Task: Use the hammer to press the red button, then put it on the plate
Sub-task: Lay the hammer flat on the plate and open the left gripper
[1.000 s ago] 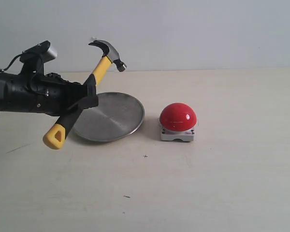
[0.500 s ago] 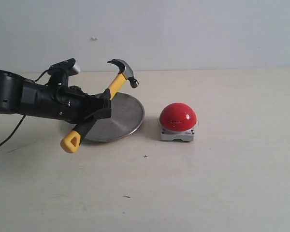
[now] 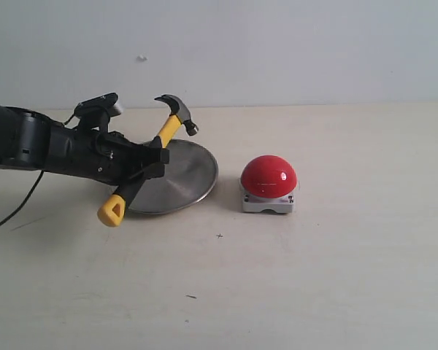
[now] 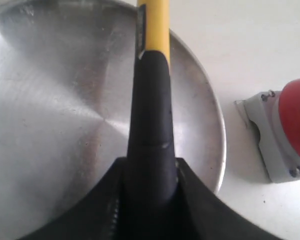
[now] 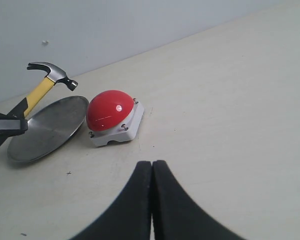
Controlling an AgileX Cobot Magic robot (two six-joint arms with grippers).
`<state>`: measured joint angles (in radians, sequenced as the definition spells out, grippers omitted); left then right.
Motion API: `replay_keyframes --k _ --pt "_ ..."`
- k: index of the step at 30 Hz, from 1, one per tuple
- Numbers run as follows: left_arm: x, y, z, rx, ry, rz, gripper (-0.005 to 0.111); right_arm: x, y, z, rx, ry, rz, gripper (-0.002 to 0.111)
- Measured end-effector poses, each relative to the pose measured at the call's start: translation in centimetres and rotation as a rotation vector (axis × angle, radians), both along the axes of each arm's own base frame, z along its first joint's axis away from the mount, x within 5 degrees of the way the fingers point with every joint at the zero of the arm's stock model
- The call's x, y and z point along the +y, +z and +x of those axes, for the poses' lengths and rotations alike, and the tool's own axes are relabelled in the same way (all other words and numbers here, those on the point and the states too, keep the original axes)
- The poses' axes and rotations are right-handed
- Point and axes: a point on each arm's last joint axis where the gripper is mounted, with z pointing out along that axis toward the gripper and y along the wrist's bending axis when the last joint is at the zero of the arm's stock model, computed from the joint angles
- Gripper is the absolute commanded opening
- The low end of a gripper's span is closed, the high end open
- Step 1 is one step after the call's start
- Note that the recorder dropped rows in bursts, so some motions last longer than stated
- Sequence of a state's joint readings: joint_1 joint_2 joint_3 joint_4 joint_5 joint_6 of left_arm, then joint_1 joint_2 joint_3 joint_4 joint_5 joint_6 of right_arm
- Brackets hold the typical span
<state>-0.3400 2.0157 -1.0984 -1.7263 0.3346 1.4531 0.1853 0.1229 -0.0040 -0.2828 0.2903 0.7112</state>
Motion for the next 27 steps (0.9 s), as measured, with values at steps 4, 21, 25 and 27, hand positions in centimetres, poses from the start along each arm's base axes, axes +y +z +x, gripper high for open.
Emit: replay_keyframes --k 4,21,25,27 --pt "-0.7 0.5 0.4 -0.022 0.002 0.003 0.000 0.0 0.0 0.0 0.000 0.000 0.000 0.000" --pt "-1.3 -2.1 1.0 0.021 0.003 0.034 0.000 0.0 0.0 0.0 0.000 0.000 0.000 0.000" --pt "-1.3 -2.1 1.0 0.007 -0.015 0.048 0.000 0.0 0.0 0.0 0.000 0.000 0.000 0.000" --pt "-1.3 -2.1 1.0 0.000 -0.022 0.056 0.000 0.0 0.0 0.0 0.000 0.000 0.000 0.000"
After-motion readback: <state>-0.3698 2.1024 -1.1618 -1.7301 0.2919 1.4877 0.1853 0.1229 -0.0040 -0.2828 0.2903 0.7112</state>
